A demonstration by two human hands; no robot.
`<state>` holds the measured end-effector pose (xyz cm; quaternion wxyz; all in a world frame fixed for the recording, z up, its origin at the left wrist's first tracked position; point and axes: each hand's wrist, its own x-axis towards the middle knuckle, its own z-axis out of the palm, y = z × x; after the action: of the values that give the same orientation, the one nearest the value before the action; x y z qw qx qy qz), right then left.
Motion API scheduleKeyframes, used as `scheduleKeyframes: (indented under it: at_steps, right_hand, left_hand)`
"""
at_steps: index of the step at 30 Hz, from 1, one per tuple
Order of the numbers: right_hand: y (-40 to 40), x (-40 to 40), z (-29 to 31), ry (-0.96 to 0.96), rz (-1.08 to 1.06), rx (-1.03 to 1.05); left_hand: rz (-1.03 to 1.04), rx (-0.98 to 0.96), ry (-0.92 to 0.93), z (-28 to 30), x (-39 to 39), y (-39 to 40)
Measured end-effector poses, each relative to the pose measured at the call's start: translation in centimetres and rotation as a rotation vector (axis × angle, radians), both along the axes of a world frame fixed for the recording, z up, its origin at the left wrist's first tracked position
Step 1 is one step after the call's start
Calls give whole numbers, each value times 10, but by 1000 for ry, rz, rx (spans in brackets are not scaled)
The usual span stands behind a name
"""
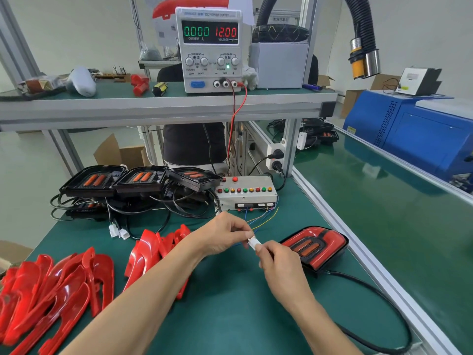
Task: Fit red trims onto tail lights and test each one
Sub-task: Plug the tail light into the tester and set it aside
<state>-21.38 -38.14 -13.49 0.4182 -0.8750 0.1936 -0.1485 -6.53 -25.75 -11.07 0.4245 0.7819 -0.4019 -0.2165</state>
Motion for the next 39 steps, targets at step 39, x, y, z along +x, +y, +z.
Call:
scheduleKeyframes:
  at_steps: [39]
  right_hand:
    - [9,13,-35,201,-42,-325]
  left_hand:
    - [524,529,-586,-12,53,-64]
